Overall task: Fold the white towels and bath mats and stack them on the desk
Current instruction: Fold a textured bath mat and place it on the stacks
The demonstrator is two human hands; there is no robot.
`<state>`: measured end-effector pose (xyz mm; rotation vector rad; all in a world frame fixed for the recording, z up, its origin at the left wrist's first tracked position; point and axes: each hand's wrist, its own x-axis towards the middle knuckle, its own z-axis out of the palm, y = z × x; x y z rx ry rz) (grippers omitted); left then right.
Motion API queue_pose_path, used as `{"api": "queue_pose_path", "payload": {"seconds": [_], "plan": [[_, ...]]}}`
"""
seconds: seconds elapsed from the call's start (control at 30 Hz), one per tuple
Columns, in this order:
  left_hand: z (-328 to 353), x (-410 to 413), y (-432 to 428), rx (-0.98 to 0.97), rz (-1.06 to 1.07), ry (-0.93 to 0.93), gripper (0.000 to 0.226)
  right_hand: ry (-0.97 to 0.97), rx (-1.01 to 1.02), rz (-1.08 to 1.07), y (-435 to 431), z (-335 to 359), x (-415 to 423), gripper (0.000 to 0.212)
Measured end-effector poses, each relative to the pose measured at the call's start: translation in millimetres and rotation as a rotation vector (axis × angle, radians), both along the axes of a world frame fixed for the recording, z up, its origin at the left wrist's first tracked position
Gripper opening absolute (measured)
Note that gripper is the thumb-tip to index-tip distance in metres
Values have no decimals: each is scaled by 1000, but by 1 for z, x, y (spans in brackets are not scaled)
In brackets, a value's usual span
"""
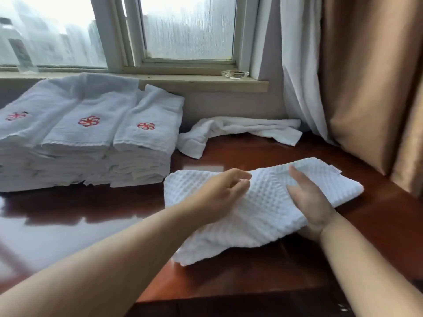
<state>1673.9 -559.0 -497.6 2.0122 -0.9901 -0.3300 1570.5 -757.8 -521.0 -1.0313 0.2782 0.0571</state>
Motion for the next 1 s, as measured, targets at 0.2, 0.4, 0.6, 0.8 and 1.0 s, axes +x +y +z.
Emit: {"api": "queue_pose_path", "payload": {"seconds": [0.2,0.4,0.6,0.8,1.0], "plan": [[3,5,12,103,-51,-259,18,55,-600,-127,-19,15,16,16],[9,16,-10,88,-43,-394,19,149,-730,-146,-102,43,26,19],[-15,22,-46,298,-108,-501,34,532,-1414,-138,-149,25,33,32],[-21,30,-61,283,-164,-513,37,267,-843,-305,-172,13,9,20],[-5,27,-83,145,-196,-513,29,282,-671,-358,-198,27,3,17]]}}
